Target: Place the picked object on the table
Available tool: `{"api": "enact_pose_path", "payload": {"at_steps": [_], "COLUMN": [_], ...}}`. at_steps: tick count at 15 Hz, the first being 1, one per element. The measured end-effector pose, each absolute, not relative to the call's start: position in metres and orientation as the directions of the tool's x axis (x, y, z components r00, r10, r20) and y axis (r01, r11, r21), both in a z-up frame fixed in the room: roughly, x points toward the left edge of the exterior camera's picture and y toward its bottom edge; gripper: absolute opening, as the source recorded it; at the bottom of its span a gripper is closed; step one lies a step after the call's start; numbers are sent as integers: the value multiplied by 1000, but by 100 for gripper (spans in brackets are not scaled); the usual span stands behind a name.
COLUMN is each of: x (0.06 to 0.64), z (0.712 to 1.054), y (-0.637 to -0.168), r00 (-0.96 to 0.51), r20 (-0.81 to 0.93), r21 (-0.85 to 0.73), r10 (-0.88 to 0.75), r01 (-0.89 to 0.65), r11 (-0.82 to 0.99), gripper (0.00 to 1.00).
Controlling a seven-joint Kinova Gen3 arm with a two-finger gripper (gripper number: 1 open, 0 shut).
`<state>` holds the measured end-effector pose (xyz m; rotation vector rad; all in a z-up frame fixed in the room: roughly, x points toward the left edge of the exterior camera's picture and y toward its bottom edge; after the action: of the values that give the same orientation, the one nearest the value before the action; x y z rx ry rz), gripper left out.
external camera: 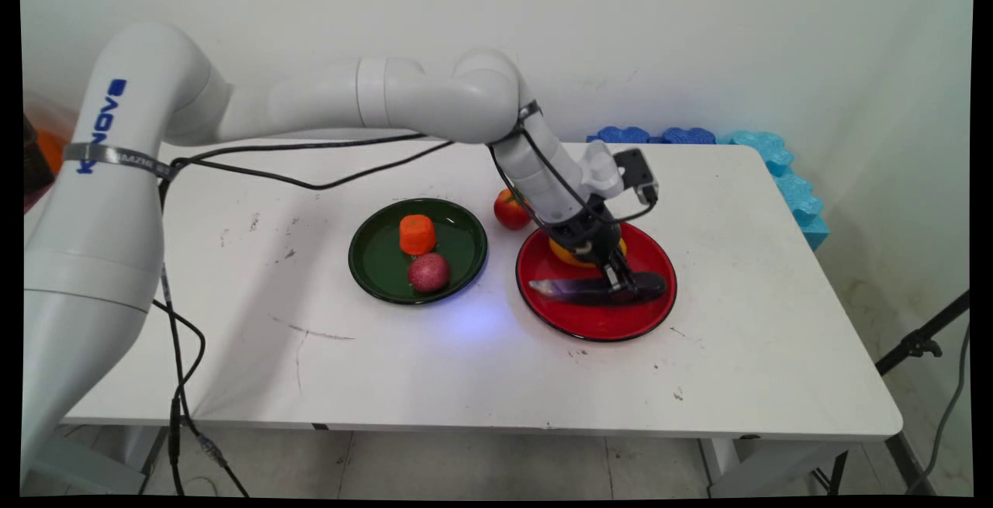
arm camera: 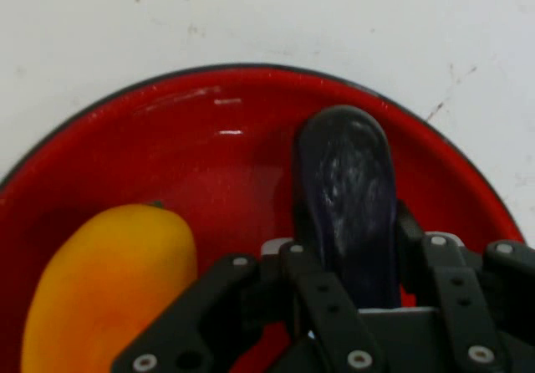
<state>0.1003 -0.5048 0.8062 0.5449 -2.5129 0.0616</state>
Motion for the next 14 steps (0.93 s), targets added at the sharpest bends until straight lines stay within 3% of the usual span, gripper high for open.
{"api": "enact_pose_path", "payload": {"at_steps": [6, 14], "x": [122, 164], "z": [872, 913], "y": [-481, -432], "r00": [-708, -714], "r20": [581, 594], "r21": [79, 56], "r10": [-401, -369], "r01": [-442, -421], "r11": [894, 905], "gripper": [0, 0]}}
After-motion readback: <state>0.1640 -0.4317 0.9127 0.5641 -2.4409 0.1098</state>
